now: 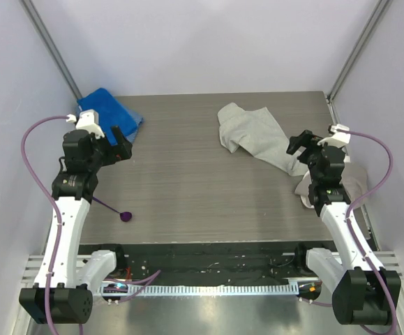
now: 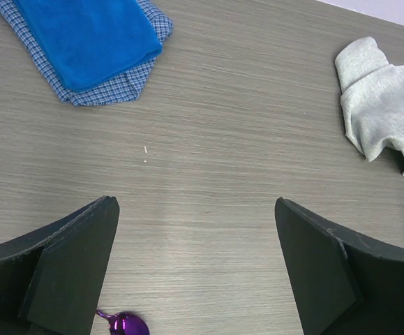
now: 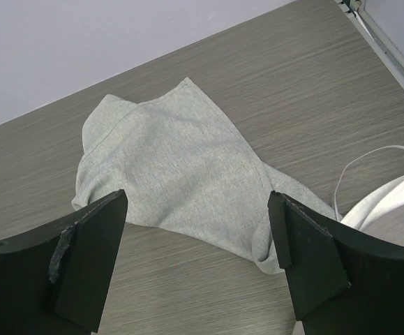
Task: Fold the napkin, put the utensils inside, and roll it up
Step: Move the napkin to the centre of the board
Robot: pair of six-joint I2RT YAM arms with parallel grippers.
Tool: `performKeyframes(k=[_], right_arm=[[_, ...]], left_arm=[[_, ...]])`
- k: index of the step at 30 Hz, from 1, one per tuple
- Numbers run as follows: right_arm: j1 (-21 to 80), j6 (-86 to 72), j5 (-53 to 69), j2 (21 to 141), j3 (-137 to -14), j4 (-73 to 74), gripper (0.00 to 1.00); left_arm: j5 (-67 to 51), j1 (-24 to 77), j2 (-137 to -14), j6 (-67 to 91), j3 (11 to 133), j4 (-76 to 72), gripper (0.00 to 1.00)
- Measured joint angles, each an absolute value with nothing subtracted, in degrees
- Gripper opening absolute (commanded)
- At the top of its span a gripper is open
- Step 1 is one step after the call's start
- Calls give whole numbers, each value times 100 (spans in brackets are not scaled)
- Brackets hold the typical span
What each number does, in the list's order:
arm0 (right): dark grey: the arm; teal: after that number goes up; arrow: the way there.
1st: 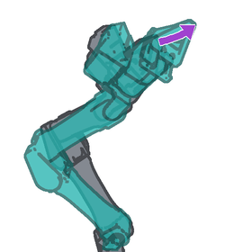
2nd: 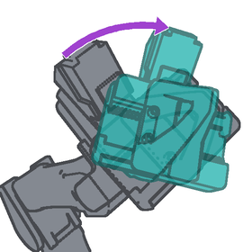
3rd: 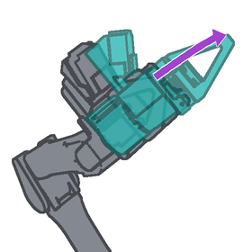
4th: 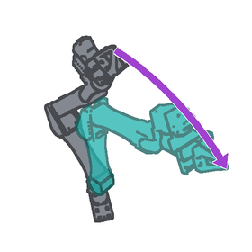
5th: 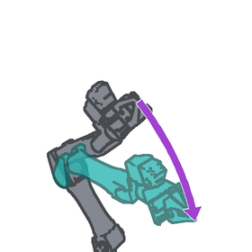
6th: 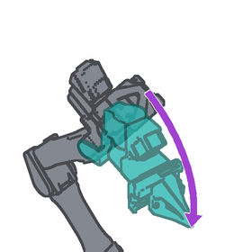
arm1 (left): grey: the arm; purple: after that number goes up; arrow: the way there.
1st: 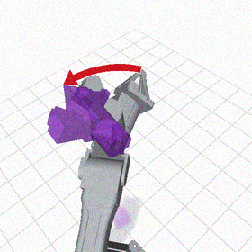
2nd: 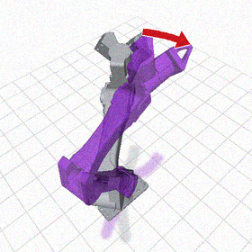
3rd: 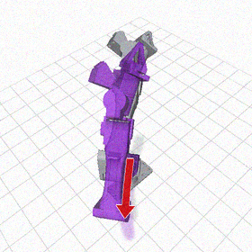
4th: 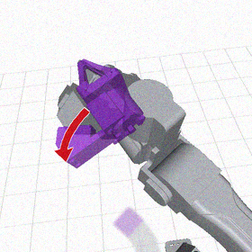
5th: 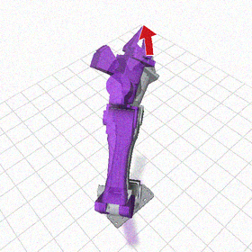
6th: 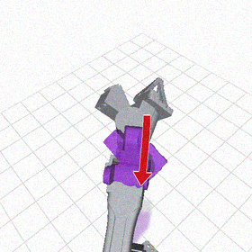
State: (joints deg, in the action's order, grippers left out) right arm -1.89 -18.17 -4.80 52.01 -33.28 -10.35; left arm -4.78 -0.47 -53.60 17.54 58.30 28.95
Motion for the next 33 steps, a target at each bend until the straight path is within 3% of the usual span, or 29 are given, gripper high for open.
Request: performKeyframes(k=[10,21,26,28,31,32,33], right_arm=[[-148,-1887,-176,5865,-3815,-934,90],[1367,-1916,-110,9332,-6163,-635,90],[1675,-1796,-176,10449,-6510,-593,90],[1785,-1723,-231,10812,-6646,-576,81],[1914,-1590,-266,11181,-6836,-491,54],[1962,-1546,-285,11251,-6866,-467,40],[2025,-1516,-309,11295,-6875,-449,35]], left_arm=[[-543,-49,-5238,1798,5830,2851,100],[-718,-49,-5391,1922,5787,2856,100],[-773,-49,-5400,1903,5787,2856,97],[-834,-49,-5417,1892,5787,2856,94],[-967,-49,-5472,1874,5787,2853,93],[-989,-49,-5492,1868,5787,2853,93],[-1017,-49,-5513,1863,5787,2853,93]])
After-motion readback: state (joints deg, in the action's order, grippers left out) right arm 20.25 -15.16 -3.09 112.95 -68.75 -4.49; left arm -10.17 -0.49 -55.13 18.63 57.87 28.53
